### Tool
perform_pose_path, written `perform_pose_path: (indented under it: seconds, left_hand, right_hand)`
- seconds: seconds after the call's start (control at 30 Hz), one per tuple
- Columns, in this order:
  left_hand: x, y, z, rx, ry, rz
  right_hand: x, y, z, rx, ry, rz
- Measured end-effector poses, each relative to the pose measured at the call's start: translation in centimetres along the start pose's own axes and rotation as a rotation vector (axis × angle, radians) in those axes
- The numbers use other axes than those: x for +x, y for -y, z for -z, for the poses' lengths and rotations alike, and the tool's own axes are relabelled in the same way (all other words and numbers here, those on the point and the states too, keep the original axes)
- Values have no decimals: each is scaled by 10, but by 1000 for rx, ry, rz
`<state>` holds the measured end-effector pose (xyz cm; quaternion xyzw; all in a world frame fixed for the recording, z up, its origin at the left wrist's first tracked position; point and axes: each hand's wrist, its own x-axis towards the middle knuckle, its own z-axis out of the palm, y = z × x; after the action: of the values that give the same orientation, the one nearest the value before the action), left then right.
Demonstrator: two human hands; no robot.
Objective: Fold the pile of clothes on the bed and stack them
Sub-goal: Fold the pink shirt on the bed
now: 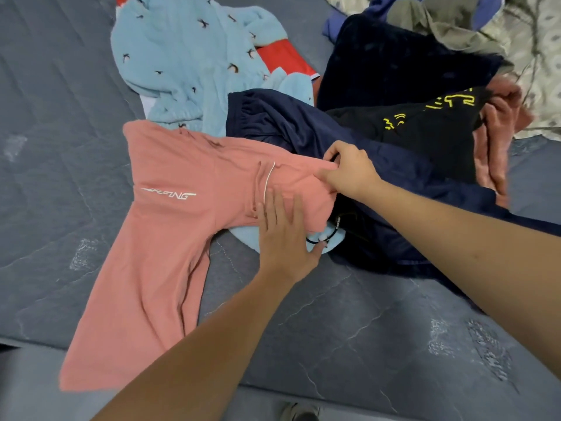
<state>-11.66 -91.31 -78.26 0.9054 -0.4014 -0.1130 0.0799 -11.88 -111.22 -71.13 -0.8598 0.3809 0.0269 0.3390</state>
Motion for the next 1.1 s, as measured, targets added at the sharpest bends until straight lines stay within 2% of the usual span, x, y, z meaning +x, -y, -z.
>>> perform_pose_path:
  seconds: [0.13,0.23,0.37,0.47,0.6,0.83,0.93,1.1]
  left_hand:
    - [9,-23,0,-40,-5,115]
    - [13,-29,6,-78,-12,162]
    - [9,-22,17,-73,2,133]
    - [0,-7,26,-118,-2,71]
    - [-18,18,48,-341,-39,20]
    - [-38,84,77,-696,-154,173]
    - [-35,123,84,-889,-152,262]
    - [-33,203,84,-1003,-112,387]
  right_hand:
    - [-4,1,6,359,72,-67]
    - [-9,3,8,438,123,-39]
    - [-14,11,13,477,163,23]
    - [-21,20,17,498,191,57]
    - [-29,42,17,522,230,43]
    - [-26,123,-14,496,181,-31]
    - [-17,164,-47,397,106,-42]
    - [0,225,-116,260,97,-35]
